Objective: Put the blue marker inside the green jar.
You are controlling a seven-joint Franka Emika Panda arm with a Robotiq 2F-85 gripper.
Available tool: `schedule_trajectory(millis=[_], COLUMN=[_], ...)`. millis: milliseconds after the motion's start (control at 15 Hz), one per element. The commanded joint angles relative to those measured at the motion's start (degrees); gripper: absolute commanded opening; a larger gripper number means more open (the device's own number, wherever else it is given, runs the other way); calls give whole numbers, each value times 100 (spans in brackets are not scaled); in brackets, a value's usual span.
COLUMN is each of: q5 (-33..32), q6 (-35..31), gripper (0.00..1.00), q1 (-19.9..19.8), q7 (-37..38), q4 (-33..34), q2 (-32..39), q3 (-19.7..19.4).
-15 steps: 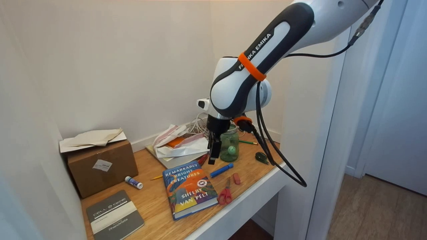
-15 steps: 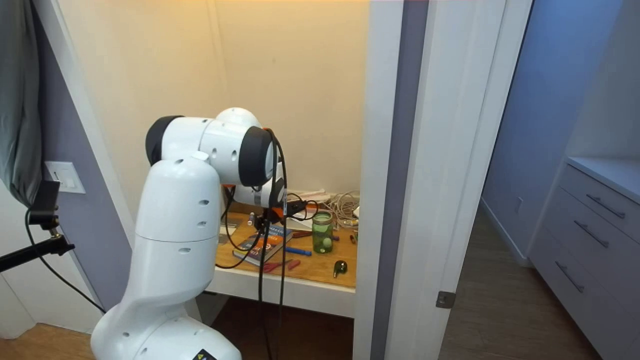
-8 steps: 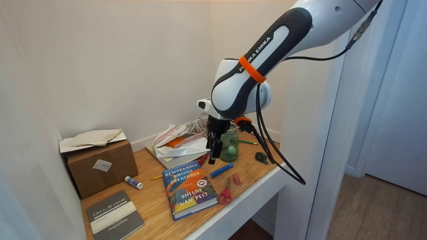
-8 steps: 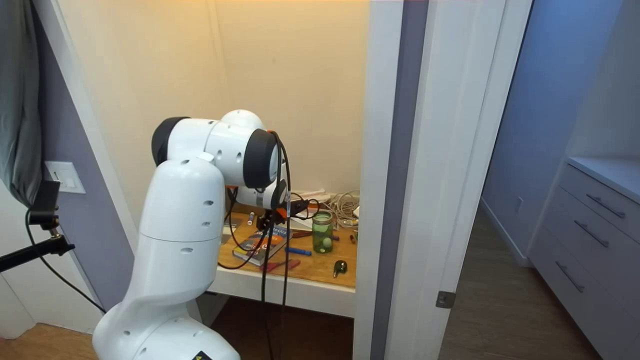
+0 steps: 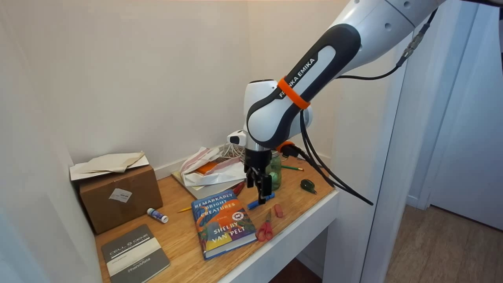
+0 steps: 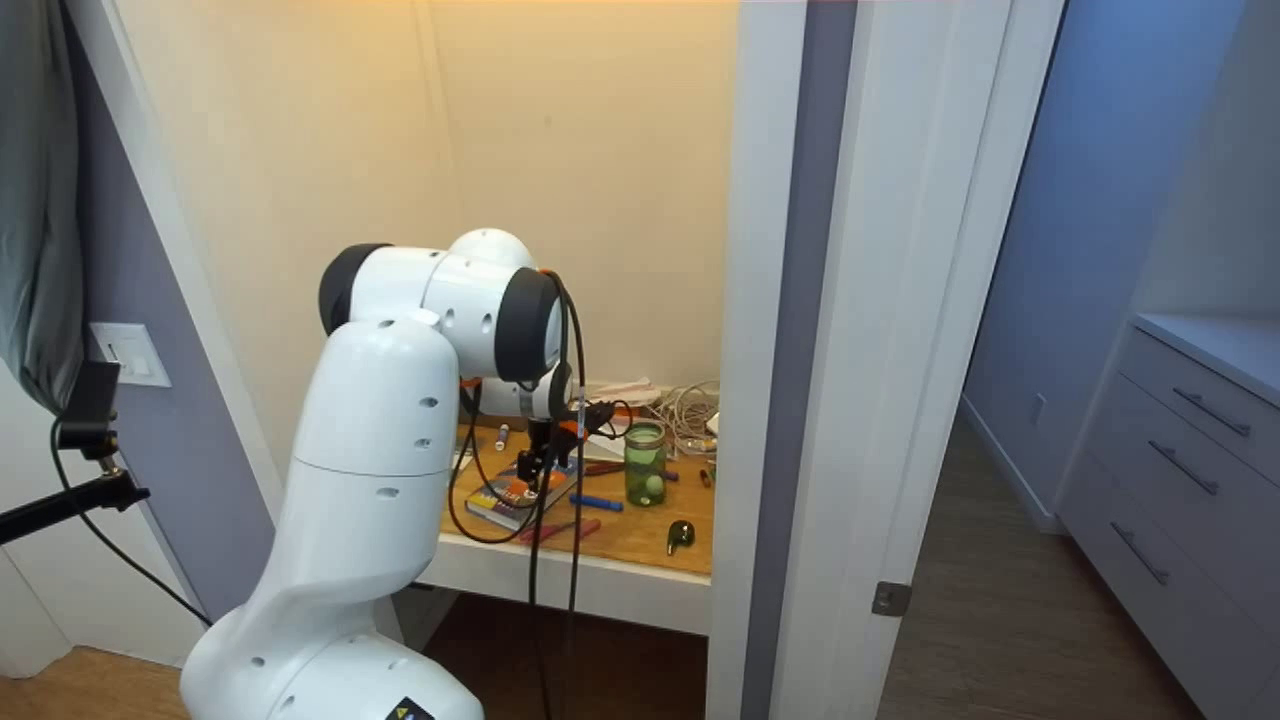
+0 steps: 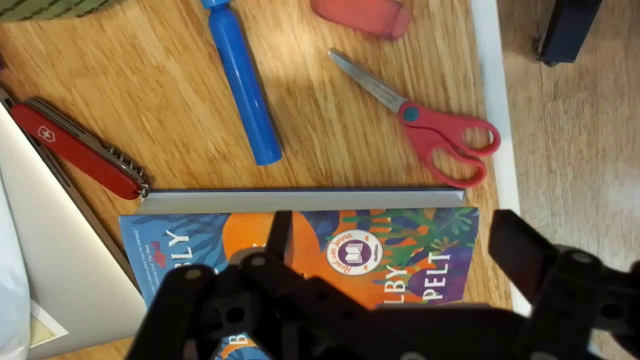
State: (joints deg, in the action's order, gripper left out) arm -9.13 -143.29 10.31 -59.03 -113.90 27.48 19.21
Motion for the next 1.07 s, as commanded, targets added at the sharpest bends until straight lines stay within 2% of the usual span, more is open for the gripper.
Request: schedule_trajectory(millis=[0,333,1000], q5=[-565,-1150,-1760], q6=[303,613,1544], gripper=[100,100,100], q1=[361,748,1121], q7=[55,191,97], q4=[576,1216,2332], q2=[367,862,1730], q3=[-296,-601,-847])
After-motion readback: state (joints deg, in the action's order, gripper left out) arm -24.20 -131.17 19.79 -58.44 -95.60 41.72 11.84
